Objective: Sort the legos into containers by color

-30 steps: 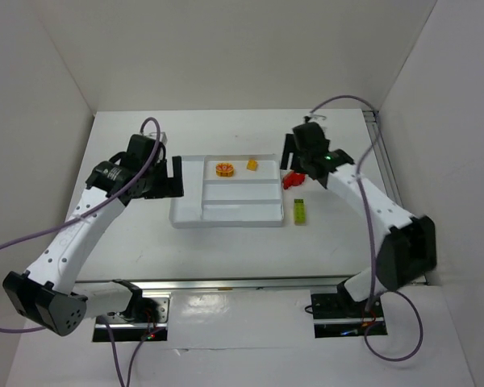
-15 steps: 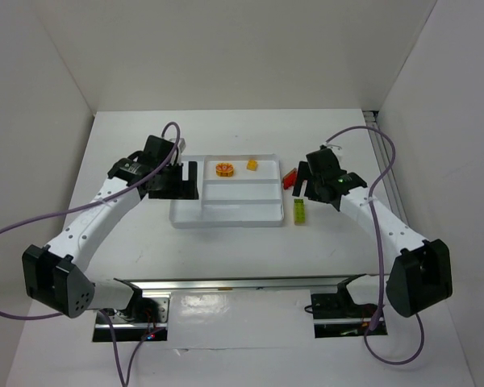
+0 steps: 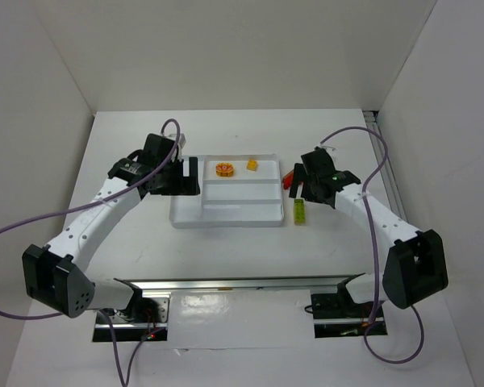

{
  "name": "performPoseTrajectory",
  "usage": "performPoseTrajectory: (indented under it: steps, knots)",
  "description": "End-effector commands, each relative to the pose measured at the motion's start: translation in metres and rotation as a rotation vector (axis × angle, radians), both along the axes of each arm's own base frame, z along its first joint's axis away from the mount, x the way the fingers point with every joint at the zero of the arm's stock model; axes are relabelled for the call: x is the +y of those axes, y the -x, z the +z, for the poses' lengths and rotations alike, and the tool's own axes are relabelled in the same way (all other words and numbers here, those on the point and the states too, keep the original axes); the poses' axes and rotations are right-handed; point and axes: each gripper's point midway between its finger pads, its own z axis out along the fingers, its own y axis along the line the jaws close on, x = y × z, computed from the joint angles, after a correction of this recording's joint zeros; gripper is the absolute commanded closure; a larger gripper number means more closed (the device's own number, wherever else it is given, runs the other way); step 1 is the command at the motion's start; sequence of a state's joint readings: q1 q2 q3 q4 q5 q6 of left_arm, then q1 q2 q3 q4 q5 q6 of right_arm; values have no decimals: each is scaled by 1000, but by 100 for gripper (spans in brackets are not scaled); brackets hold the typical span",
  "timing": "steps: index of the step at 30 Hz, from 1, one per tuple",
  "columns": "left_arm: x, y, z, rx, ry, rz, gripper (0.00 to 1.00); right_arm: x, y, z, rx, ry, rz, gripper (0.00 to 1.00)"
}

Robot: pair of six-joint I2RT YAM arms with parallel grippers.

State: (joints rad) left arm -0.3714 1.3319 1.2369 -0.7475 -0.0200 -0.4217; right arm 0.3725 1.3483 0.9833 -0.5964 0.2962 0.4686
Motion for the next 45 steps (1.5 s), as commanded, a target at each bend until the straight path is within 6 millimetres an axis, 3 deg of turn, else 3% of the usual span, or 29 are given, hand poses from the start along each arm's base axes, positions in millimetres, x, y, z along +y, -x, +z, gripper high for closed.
performPoseTrajectory:
  steps: [1, 4, 9, 14, 18, 22, 27, 31, 34, 38, 41, 44, 45]
  knots:
    - [7, -11, -3, -17, -24, 61, 0, 8, -3, 7, -43, -16, 32, 2]
    - [10, -12, -15, 13, -48, 80, 0, 11, -4, 6, -63, -19, 49, 6]
    - [-5, -26, -2, 9, 13, 86, 0, 12, -4, -6, -42, 0, 82, 16]
    - [-16, -34, -1, 7, 51, 59, 0, 23, -5, -19, -1, -24, 131, 16]
    - [-11, -33, -7, 21, 13, 56, 0, 24, -4, -34, 43, -11, 143, 16]
    - [-7, -29, -12, 28, 1, 63, 0, 23, -1, -52, 77, 0, 143, 25]
    - [-8, -26, -21, 58, 2, 65, 0, 22, 0, -64, 96, 0, 134, 29]
    - [-9, -24, -18, 53, 13, 58, 0, 23, 0, -72, 115, 7, 133, 37]
    - [-8, -24, -14, 39, 11, 64, 0, 22, 1, -75, 115, 7, 133, 51]
    - [-8, -24, -11, 30, 15, 64, 0, 21, 1, -65, 84, 4, 129, 68]
    - [-14, -18, -4, 54, 47, 34, 0, 23, -3, -43, 50, -13, 122, 79]
    - [-47, -9, 33, 8, 209, -126, 0, 37, -8, 1, -21, -81, 185, 80]
    - [-58, -11, 50, -51, 267, -183, 0, 44, -9, 24, -78, -114, 230, 80]
